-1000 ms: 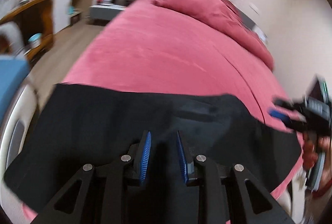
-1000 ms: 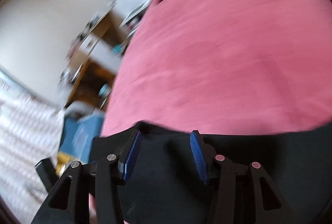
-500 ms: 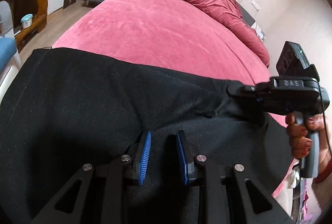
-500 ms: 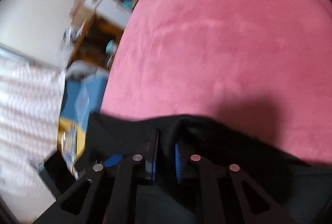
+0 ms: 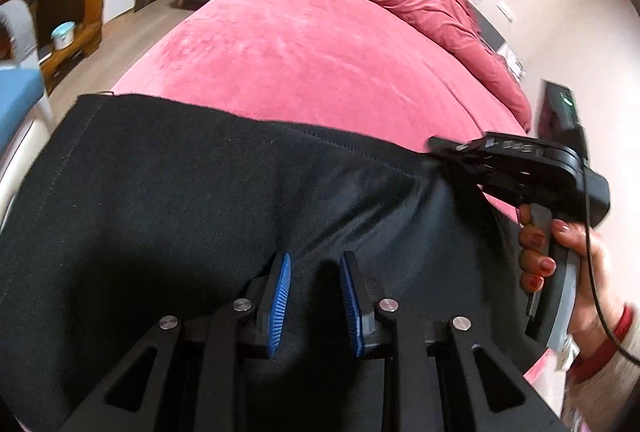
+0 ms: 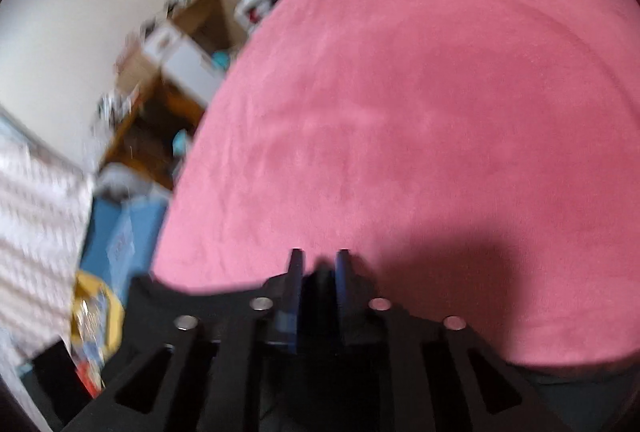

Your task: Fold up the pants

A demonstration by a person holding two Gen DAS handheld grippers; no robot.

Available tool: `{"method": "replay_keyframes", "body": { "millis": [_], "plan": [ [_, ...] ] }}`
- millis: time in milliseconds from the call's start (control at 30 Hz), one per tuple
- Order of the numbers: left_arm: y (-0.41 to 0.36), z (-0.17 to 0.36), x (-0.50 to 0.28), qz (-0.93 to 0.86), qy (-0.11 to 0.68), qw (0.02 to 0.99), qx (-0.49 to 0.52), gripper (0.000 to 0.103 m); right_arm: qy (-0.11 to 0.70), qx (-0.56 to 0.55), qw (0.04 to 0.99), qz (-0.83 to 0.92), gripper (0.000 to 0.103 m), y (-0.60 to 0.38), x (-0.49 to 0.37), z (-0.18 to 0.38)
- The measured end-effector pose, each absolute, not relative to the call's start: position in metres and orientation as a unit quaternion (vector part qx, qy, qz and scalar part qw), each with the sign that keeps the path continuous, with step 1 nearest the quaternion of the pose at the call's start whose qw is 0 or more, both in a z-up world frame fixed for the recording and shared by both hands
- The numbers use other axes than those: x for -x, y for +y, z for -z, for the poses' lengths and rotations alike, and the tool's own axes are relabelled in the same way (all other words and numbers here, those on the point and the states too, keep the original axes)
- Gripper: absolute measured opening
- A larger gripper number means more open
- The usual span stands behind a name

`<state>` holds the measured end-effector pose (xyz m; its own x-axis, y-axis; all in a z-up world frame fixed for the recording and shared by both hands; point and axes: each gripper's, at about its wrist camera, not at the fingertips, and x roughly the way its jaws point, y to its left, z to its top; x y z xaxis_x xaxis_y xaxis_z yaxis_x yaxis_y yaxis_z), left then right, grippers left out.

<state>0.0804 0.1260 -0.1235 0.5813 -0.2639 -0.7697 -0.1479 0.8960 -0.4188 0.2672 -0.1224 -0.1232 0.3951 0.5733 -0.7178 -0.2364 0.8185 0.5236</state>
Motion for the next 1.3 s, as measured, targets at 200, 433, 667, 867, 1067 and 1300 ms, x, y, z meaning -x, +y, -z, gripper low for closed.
{"method": "replay_keyframes", "body": {
  "millis": [200,433,667,867,1067,1300],
  "plan": [
    [0.094,0.088,-0.090,0.087,0.415,0.882,0.207,0.027,0.389,-0.217,0.865,-0.230,0.038,-0.185,-0.224,0.070],
    [0.027,0.091,-0.137,0.138,0.433,0.885,0.102,0.027,0.426,-0.064,0.882,-0.192,0.018,-0.199,-0.161,0.096],
    [-0.006,0.117,-0.183,0.107,0.449,0.887,0.026,0.027,0.436,-0.039,0.888,-0.142,0.014,-0.224,-0.165,0.127],
    [0.012,0.132,-0.201,0.089,0.431,0.894,0.078,0.034,0.423,-0.062,0.895,-0.131,0.013,-0.230,-0.167,0.143],
    [0.029,0.146,-0.195,0.123,0.399,0.902,0.114,0.034,0.399,-0.083,0.902,-0.143,0.013,-0.236,-0.161,0.152],
    [0.027,0.124,-0.151,0.105,0.399,0.905,0.103,0.034,0.377,-0.114,0.909,-0.135,0.047,-0.255,-0.132,0.121]
  ]
}}
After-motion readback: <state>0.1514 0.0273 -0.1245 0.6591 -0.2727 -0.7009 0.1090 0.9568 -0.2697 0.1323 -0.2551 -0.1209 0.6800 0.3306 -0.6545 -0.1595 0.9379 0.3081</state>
